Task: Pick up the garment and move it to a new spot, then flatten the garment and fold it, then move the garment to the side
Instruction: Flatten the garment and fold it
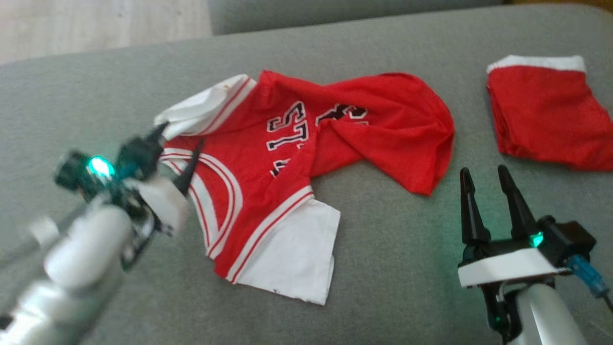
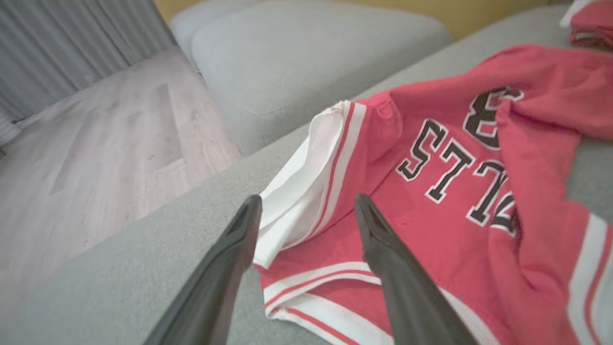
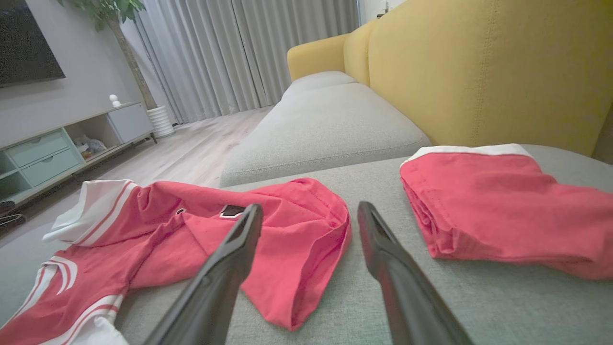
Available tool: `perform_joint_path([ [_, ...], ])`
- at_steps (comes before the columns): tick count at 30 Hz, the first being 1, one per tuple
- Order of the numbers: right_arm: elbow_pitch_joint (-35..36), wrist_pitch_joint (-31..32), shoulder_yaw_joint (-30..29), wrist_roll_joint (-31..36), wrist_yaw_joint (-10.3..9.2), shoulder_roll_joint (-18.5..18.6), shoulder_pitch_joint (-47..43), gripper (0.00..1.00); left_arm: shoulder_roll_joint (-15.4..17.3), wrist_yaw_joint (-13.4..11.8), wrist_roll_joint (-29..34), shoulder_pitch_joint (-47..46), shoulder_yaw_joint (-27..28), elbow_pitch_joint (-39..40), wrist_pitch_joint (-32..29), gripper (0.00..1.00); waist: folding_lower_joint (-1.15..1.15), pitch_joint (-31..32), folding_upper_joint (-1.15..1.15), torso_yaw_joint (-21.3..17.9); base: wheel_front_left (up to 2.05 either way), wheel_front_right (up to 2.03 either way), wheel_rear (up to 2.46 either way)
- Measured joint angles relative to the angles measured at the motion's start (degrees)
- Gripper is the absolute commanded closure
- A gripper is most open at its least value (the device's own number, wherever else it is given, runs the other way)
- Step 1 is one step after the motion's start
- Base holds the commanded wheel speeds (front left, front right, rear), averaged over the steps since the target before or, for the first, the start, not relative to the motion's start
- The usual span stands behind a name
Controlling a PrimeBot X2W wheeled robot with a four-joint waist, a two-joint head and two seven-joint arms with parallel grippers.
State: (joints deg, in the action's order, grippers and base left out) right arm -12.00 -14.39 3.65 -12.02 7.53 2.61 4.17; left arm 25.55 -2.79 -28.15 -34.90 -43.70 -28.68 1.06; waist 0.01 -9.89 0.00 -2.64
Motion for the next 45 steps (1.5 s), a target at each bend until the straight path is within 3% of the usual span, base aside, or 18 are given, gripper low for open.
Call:
perform_joint_path([
  [3, 0.4, 0.0, 0.2, -0.2, 0.00, 0.0, 1.2, 0.00, 2.3, 6.0, 0.8, -6.5, -1.8, -4.0, -4.9, 0.00, 0.00, -1.9, 0.00, -1.6, 0.00, 0.00, 0.00],
  [7, 0.8, 0.0, 0.9, -1.2, 0.00, 0.0, 2.5, 0.00, 5.2, 9.9, 0.7, -14.1, -5.2, -8.5, -11.1, 0.00, 0.01, -4.8, 0.00, -4.5, 0.00, 0.00, 0.00],
  [16, 0.9, 0.0, 1.5, -2.5, 0.00, 0.0, 2.9, 0.00, 10.6, 10.4, -8.4, -18.8, -19.4, -4.0, -17.2, 0.00, 0.00, -7.3, 0.00, -8.2, 0.00, 0.00, 0.00],
  [20, 0.9, 0.0, 1.7, -2.6, 0.00, 0.0, 3.1, 0.00, 12.2, 10.4, -7.8, -22.2, -20.0, -7.0, -16.0, 0.00, -0.01, -7.8, 0.00, -8.8, 0.00, 0.00, 0.00],
  [27, 1.1, 0.0, 2.3, -3.0, 0.00, 0.0, 3.9, 0.00, 11.5, 10.4, -6.5, -24.9, -20.8, -11.6, -14.9, 0.00, 0.00, -8.9, 0.00, -9.9, 0.00, 0.00, 0.00],
  [28, 1.1, 0.0, 2.4, -3.1, 0.00, 0.0, 4.0, 0.00, 11.4, 10.4, -6.5, -24.9, -21.2, -12.2, -15.1, 0.80, 0.00, -9.1, 0.00, -10.2, 0.00, 0.00, 0.00],
  [29, 1.1, 0.0, 2.4, -3.1, 0.00, 0.0, 4.2, 0.00, 11.3, 10.4, -6.5, -24.9, -21.6, -12.6, -15.1, 1.00, 0.00, -9.2, 0.00, -10.4, 0.00, 0.00, 0.00],
  [36, 1.4, 0.0, 3.2, -3.7, 0.00, 0.0, 5.3, 0.00, 12.3, 10.4, -2.9, -33.0, -25.2, -15.3, -15.5, 1.00, 0.00, -11.0, 0.00, -12.3, 0.00, 0.00, 0.00],
  [45, 1.8, 0.0, 4.1, -5.2, 0.00, 0.0, 6.3, 0.00, 12.6, 10.4, 4.0, -46.5, -26.7, -23.1, -11.4, 1.00, 0.00, -13.4, 0.00, -14.8, 0.00, 0.00, 0.00],
])
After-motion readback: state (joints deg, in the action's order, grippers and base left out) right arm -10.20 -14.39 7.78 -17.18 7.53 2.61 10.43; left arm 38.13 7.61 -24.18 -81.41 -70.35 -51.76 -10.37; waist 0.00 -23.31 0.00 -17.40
